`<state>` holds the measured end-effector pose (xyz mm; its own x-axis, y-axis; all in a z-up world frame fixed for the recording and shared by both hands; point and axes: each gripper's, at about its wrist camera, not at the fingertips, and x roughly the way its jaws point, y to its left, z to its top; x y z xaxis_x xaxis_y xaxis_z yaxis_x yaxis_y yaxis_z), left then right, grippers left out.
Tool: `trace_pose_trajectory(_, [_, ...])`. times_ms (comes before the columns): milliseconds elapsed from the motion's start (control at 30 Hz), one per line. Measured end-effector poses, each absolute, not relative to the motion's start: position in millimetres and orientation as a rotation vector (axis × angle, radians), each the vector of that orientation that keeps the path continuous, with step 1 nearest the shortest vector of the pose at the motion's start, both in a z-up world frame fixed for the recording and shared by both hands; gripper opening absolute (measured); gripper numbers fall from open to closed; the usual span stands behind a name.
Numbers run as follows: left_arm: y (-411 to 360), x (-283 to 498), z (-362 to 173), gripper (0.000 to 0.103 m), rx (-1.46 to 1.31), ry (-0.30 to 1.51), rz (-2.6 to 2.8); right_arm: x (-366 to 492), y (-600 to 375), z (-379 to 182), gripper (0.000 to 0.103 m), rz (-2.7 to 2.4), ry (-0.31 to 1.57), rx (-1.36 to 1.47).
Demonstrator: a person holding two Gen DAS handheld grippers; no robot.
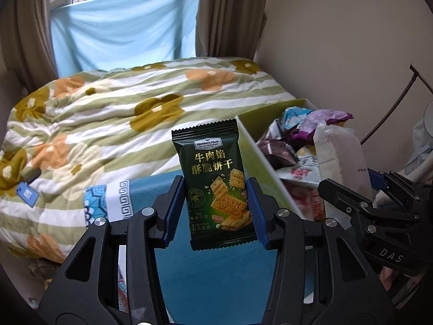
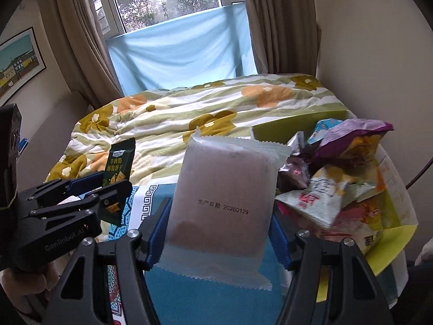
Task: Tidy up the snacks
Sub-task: 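Lift both packets and carry them over the cardboard box, then open both grippers to release the packets into the box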
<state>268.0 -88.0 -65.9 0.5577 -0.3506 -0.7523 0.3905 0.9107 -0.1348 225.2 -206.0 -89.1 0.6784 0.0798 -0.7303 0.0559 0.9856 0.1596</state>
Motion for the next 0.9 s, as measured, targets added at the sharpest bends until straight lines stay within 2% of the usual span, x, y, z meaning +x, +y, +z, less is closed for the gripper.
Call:
trace_pose_trajectory(200, [-187.9, 234.4, -61.3, 0.042, 0.022, 0.864, -0.486, 195.4, -291.8, -69.3, 0.061, -0.003, 0.800, 0.142])
trace_pose_trajectory(400, [-269.6, 222.6, -91.3, 0.042, 0.021, 0.902, -0.479, 183.7, -367.7, -72.9, 0.061, 0.008, 0.789, 0.145])
trace_pose_trajectory(567, [-304.5, 216.8, -116.9, 0.044, 0.031, 0.928, -0.420, 179.2, -407.5, -84.0, 0.061, 0.033, 0.804, 0.135])
trace_pose_trajectory(600, [-306.4, 215.4, -119.5, 0.053, 0.030, 0.923, -0.404, 180.0, -412.2, -86.8, 0.061, 0.039, 0.812, 0.138])
trace_pose_trajectory(633, [-306.9, 213.8, -121.3, 0.082, 0.030, 0.919, -0.386, 178.6, -419.2, -89.5, 0.061, 0.047, 0.816, 0.143])
trace_pose_trajectory(667, [-305.5, 211.8, -122.3, 0.098, 0.029, 0.912, -0.360, 179.3, -422.5, -92.4, 0.061, 0.057, 0.822, 0.148])
trace_pose_trajectory(700, [-301.7, 208.7, -120.4, 0.103, 0.019, 0.885, -0.342, 180.3, -426.3, -95.3, 0.061, 0.066, 0.829, 0.151])
trace_pose_trajectory(900, [-274.2, 194.4, -117.5, 0.103, 0.017, 0.886, -0.269, 178.9, -435.0, -110.7, 0.061, 0.113, 0.856, 0.168])
